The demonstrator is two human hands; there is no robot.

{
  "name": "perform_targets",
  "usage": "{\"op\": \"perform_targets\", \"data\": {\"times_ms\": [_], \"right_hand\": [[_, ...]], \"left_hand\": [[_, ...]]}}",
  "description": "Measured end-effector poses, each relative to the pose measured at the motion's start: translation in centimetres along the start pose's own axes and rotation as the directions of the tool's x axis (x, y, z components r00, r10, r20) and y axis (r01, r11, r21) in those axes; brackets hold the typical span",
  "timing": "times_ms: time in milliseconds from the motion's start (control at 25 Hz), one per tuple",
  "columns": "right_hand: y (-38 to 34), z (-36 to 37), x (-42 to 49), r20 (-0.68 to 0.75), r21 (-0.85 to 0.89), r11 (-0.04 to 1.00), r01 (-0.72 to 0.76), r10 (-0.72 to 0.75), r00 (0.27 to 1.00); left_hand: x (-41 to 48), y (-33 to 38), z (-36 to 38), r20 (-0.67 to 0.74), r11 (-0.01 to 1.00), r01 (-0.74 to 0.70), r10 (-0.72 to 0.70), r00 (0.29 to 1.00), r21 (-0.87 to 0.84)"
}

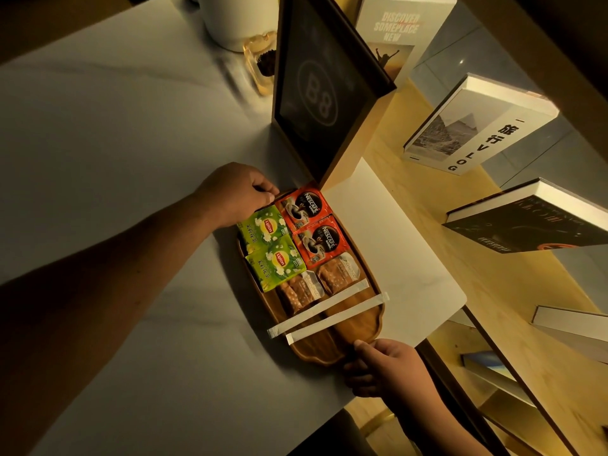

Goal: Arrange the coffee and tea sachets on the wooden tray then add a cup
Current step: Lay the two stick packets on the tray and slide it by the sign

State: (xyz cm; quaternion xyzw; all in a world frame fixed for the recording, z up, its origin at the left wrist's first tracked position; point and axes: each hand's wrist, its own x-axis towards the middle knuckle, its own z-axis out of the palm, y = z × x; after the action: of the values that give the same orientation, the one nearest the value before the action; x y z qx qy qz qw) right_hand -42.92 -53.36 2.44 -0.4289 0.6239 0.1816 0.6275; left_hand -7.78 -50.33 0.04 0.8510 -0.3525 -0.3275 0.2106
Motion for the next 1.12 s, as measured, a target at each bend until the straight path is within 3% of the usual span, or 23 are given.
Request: {"op": "perform_targets", "data": {"times_ms": [640,800,1120], "right_hand": [[-0.2,0.5,0.0,0.024,-0.11,0.993,0.031,-0.028,0.999],[-1.1,2.2,0.0,0.081,-0.056,0.997,0.054,-0.05,0.995],[-3.9,3.3,0.8,0.059,-0.033,0.988,0.154,-0.152,0.987]], "left_hand": [[-0.7,0.3,0.3,-0.045,1.0,0.014,-0.014,0.999,0.006],[-0.1,-0.4,-1.0,-0.084,0.999,0.013,-0.009,0.996,0.047],[1.4,-1.3,-3.3,-0.17,0.998,0.014,-0.003,0.986,0.068]]}}
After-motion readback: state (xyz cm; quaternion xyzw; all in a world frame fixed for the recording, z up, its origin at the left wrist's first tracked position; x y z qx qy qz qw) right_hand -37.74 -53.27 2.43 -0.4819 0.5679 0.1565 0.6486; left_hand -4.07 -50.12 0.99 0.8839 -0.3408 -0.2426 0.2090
